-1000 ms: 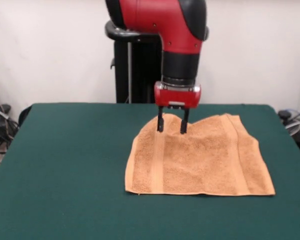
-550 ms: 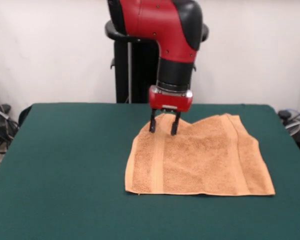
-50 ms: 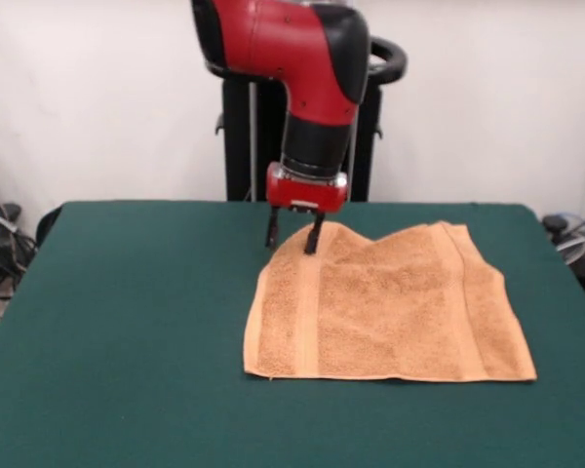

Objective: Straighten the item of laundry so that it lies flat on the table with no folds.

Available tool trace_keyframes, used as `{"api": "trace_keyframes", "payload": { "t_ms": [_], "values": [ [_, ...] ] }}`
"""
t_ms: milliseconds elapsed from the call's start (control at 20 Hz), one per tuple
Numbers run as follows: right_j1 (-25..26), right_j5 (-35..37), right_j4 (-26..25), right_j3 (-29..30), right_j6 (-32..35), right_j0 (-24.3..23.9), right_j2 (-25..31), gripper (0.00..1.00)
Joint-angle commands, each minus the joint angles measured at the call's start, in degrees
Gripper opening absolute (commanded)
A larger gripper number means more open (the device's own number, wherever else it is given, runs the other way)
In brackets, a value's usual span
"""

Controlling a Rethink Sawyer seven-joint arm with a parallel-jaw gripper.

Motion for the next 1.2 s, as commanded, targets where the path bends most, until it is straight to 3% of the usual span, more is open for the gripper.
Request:
{"api": "trace_keyframes", "payload": {
  "t_ms": [50, 250, 400, 750, 950, 1200],
  "values": [
    [12.0, -3.5, -4.2, -9.5, 4.5, -2.3, 6.7, 1.0],
    [16.1, -4.6, -5.0, -11.3, 6.5, -3.3, 11.0, 1.0],
    [15.5, -4.4, -4.3, -10.3, 8.1, -2.5, 11.1, 1.0],
    [13.8, -7.3, -1.7, -9.4, 7.5, 3.6, -0.2, 1.0],
    [10.6, -8.7, -3.5, -7.9, 5.0, 5.6, -8.0, 1.0],
    [9.2, -9.6, -6.0, -7.7, 3.6, 4.6, -11.6, 1.0]
  ]
}}
